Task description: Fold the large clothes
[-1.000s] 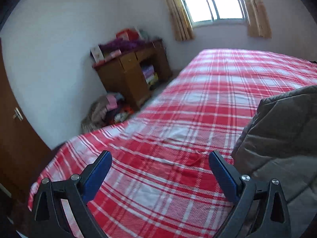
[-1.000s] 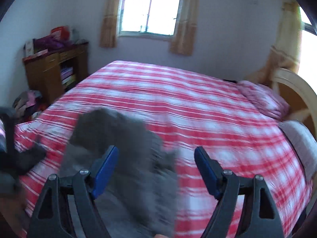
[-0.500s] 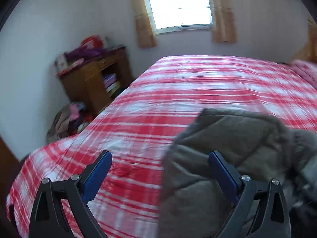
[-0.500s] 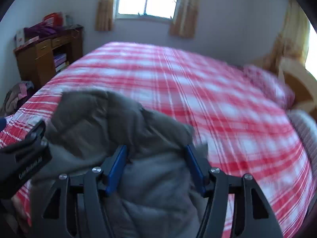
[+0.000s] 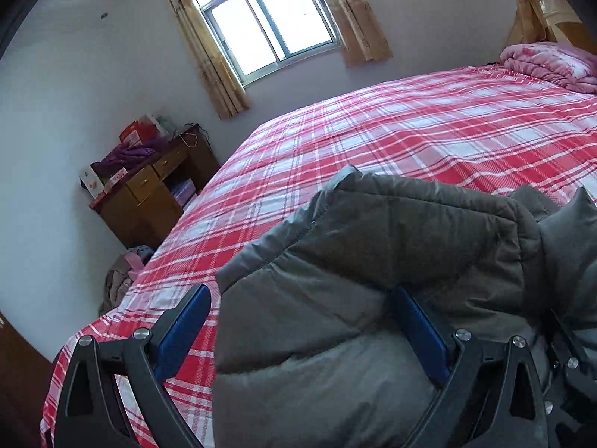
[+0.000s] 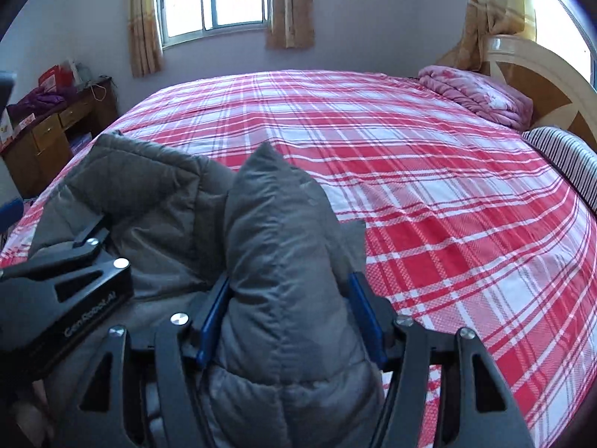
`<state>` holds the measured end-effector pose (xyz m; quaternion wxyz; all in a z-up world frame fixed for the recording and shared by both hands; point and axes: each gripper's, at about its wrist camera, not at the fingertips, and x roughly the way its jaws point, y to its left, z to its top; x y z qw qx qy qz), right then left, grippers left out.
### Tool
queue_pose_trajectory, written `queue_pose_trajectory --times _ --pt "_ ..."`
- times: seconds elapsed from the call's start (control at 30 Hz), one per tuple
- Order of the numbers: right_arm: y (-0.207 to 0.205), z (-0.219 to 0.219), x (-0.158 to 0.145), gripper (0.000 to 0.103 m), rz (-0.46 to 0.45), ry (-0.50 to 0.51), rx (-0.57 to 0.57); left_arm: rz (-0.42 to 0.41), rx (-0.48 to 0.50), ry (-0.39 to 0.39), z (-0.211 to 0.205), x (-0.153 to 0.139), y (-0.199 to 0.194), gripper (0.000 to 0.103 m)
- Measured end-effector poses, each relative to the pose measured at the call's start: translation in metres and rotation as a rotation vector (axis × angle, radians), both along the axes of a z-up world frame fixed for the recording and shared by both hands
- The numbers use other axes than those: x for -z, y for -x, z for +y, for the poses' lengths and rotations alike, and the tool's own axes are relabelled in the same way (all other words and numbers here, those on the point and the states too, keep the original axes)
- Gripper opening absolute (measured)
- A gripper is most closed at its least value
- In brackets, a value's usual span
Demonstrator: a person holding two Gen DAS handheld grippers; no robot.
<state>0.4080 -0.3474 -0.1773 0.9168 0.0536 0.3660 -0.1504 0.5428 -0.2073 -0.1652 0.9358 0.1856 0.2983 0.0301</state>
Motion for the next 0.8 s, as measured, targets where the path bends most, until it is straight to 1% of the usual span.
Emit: queue_pose_trajectory --times 0.13,0.23,0.43,0.63,0.8 --pt "-0.005 0.002 0.008 0.064 0.004 -0.007 -0.007 0.025 -0.016 0.047 0.009 0.01 -0.007 0.101" --pt "-0.006 0.003 0.012 0.064 0.009 -0.015 -0.01 0.04 -0.021 0.065 0.01 0.017 -0.01 0.102" --pt "-0.01 0.001 0.019 0.067 0.025 -0.038 -0.006 0.043 -0.032 0.04 0.005 0.025 -0.013 0.102" --pt "-0.012 0.002 0.022 0.068 0.037 -0.033 -0.003 0.089 -0.029 0.065 0.009 0.031 -0.022 0.102" --pt "-0.014 0.0 0.025 0.07 0.049 -0.047 -0.002 0.117 -0.031 0.053 0.009 0.035 -0.026 0.102"
